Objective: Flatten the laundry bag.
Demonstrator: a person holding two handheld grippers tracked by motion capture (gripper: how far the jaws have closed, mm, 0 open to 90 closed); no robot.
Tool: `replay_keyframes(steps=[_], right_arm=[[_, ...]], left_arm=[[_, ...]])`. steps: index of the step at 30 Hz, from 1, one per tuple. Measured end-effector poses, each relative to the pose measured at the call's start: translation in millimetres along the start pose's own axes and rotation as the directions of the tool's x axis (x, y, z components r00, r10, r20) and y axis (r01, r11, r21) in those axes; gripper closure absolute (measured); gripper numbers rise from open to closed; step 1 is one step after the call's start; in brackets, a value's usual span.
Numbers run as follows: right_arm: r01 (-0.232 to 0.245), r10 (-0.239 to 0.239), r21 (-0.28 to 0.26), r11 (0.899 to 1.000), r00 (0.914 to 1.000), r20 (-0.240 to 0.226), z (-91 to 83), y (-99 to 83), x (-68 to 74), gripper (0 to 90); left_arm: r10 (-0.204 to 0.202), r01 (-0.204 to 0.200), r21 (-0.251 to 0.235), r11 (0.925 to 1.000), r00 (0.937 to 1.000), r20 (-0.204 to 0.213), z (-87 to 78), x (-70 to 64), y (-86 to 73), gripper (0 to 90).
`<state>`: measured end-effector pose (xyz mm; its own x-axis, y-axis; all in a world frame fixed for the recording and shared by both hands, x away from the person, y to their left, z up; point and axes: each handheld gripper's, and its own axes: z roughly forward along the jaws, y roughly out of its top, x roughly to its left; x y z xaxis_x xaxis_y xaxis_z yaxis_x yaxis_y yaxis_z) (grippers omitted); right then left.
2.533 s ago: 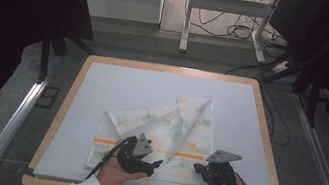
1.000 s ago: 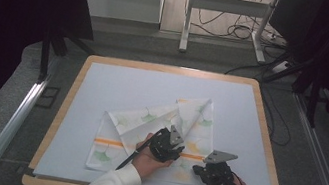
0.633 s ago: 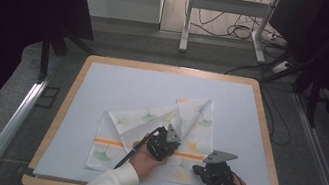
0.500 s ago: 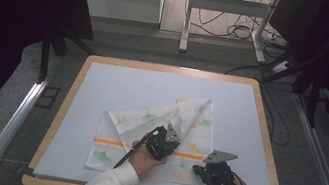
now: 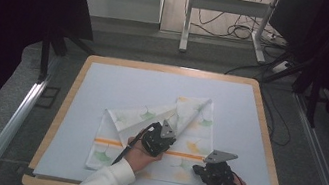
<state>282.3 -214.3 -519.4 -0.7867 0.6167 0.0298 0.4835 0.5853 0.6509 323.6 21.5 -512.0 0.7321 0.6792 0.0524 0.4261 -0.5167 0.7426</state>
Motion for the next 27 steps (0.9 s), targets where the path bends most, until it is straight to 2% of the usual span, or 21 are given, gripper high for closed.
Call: replay_keyframes(steps=[7,15,27], right_arm=[[-0.002,0.002,0.001,1.000,1.0000,-0.002,0.1,0.1,-0.2,89.2],[0.002,-0.002,-0.001,1.000,1.0000,-0.001,0.2,0.0,-0.2,89.2],[0.000,0.000,0.000,1.000,1.0000,-0.005,0.3,0.1,-0.5,89.2]], left_arm=[[0.012,-0.012,0.007,0.9999,0.9994,-0.033,-6.8,12.3,4.1,89.7],[-0.010,0.010,0.015,0.9998,0.9993,-0.036,-7.5,27.1,2.7,89.7],[-0.013,0.015,0.028,0.9995,0.9975,-0.070,-10.3,49.8,7.7,89.8]])
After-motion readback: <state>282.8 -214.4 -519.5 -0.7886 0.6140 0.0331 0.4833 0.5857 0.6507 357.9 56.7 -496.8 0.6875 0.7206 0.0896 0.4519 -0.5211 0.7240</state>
